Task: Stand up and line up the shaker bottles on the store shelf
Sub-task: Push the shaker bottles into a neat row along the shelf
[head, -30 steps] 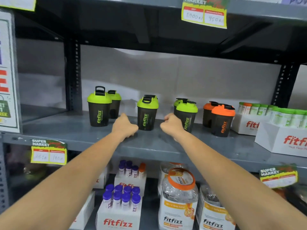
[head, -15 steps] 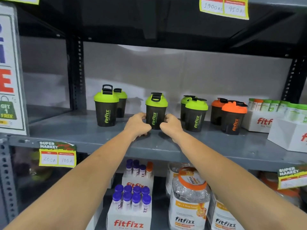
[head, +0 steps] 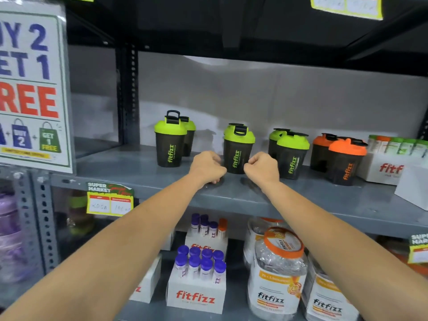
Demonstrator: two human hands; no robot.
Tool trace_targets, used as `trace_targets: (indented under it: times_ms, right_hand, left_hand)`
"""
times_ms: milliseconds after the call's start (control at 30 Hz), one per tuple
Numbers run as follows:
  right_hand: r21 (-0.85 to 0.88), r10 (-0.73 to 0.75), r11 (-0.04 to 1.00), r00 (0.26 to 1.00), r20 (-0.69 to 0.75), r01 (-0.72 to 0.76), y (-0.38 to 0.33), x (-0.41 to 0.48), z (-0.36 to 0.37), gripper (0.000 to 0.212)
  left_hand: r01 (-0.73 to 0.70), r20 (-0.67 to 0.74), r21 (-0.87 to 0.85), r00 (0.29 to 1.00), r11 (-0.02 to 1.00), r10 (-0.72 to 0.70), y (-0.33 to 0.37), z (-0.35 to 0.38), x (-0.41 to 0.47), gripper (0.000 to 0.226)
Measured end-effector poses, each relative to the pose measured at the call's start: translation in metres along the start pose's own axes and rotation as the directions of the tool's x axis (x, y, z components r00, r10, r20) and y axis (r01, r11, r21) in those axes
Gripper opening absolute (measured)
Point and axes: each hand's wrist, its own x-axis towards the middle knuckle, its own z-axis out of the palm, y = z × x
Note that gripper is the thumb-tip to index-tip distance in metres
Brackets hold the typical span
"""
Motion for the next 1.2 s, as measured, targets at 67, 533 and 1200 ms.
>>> trace_targets:
  times_ms: [67, 533, 1200]
  right_hand:
    - [-0.047, -0.127, 0.991, 0.991, -0.038, 0.126, -0.002, -0.005, 0.002, 0.012]
    - [0.346, 0.12, 0.903, 0.922, 0.367, -0.256, -0.116, -0.02, 0.097, 0.086]
    - [0.331, 0.029, 0.932, 0.937, 0.347, -0.151, -0.106, -0.017, 0.117, 0.087]
  left_hand:
    - [-0.001, -0.053, 0.027, 0.999, 1.0, 0.003, -0.011, -0.025, -0.006, 0.013]
    - [0.107, -0.266, 0.172, 0.962, 0.979, -0.058, -0.083, -0.122, 0.008, 0.058]
    - [0.091, -0.067, -0.095, 0.993, 0.991, -0.097, -0.076, -0.124, 0.02, 0.053]
